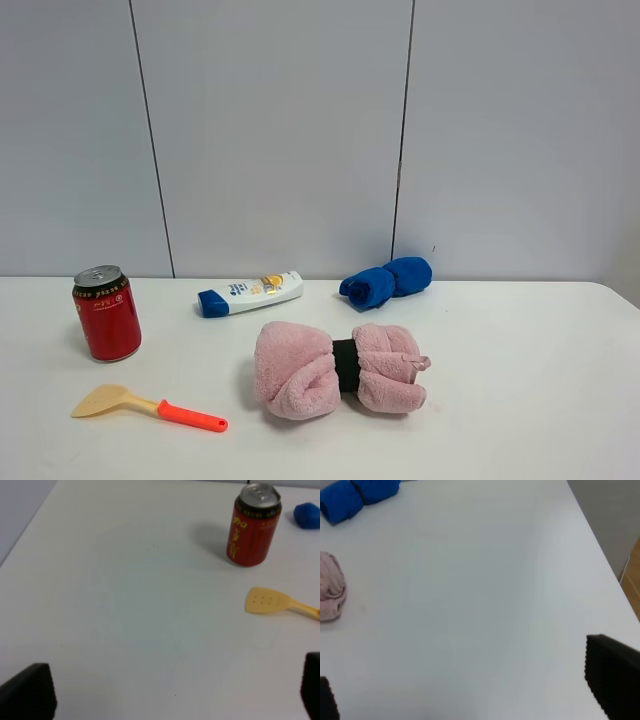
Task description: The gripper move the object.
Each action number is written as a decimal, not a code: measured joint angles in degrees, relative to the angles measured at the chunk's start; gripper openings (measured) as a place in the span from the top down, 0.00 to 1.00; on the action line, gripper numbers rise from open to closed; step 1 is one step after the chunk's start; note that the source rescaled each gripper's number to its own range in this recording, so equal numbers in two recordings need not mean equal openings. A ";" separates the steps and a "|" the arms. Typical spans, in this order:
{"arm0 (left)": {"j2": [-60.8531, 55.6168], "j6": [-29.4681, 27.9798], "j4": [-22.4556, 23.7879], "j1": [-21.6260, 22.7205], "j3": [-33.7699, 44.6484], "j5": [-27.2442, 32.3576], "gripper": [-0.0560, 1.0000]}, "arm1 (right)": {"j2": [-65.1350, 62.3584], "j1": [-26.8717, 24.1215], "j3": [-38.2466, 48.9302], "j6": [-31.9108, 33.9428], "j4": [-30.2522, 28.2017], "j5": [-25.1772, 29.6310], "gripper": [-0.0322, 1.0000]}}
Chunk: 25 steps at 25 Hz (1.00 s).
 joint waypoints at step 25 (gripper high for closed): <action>0.00 0.00 0.00 0.00 0.00 0.00 0.00 | -0.01 0.00 3.04 3.22 -5.52 -3.62 0.00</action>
